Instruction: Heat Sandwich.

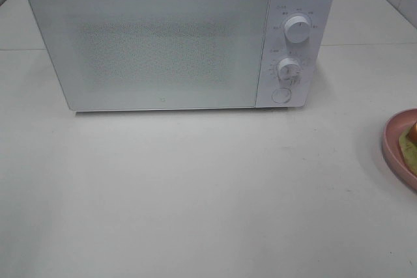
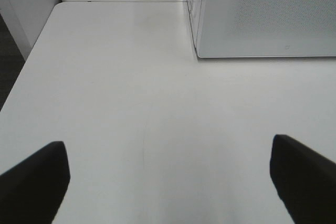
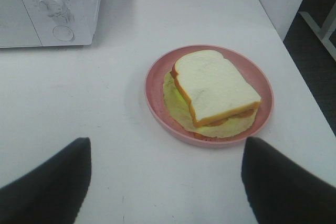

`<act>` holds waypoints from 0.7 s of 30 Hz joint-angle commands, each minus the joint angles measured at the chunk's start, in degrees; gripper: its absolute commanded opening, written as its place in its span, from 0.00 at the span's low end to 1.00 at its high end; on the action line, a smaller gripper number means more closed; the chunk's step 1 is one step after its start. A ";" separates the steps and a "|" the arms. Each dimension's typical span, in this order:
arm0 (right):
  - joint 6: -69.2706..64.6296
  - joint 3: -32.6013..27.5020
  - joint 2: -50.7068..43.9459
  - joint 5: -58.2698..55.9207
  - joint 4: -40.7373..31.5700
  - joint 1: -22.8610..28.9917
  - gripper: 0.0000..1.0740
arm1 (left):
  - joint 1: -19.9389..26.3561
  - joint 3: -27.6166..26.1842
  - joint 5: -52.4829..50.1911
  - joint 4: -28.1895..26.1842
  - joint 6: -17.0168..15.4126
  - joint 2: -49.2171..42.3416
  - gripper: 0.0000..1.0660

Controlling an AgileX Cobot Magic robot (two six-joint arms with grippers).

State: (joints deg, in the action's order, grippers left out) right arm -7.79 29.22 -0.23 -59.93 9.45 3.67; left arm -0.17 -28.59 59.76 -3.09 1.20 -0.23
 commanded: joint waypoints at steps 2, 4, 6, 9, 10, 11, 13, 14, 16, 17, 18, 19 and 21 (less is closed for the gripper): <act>0.17 -0.29 -1.55 0.17 0.29 -0.34 0.71 | 0.11 0.17 -0.46 -0.11 -0.06 -1.60 0.92; 0.17 -0.29 -1.55 0.17 0.29 -0.34 0.71 | 0.11 0.17 -0.46 -0.11 -0.06 -1.60 0.92; 0.17 -0.29 -1.55 0.17 0.29 -0.34 0.71 | 0.11 0.17 -0.46 -0.11 -0.06 -1.60 0.92; 0.17 -0.29 -1.55 0.17 0.29 -0.34 0.71 | 0.11 0.17 -0.46 -0.11 -0.06 -1.55 0.92; 0.17 -0.29 -1.55 0.17 0.29 -0.34 0.71 | 0.11 0.17 -0.46 -0.11 -0.06 -1.55 0.92; 0.17 -0.29 -1.55 0.17 0.29 -0.34 0.71 | 0.11 0.17 -0.46 -0.11 -0.06 -1.55 0.92; 0.17 -0.29 -1.55 0.17 0.29 -0.34 0.71 | 0.11 0.17 -0.46 -0.11 -0.06 -1.55 0.92; 0.17 -0.29 -1.55 0.17 0.29 -0.34 0.71 | 0.11 0.17 -0.46 -0.11 -0.06 -1.55 0.92; 0.17 -0.29 -1.55 0.17 0.29 -0.34 0.71 | 0.11 0.17 -0.46 -0.11 -0.06 -1.55 0.92; 0.17 -0.29 -1.55 0.17 0.29 -0.34 0.71 | 0.11 0.17 -0.46 -0.11 -0.06 -1.55 0.92; 0.17 -0.29 -1.55 0.17 0.29 -0.34 0.71 | 0.11 0.17 -0.46 -0.11 -0.06 -1.55 0.92; 0.17 -0.29 -1.55 0.17 0.29 -0.34 0.71 | 0.11 0.17 -0.46 -0.11 -0.06 -1.55 0.92; 0.17 -0.29 -1.55 0.17 0.29 -0.34 0.71 | 0.11 0.17 -0.46 -0.11 -0.06 -1.55 0.92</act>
State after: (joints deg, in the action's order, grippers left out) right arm -7.79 29.22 -0.23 -59.93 9.45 3.67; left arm -0.06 -28.59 59.76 -3.09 1.20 -0.29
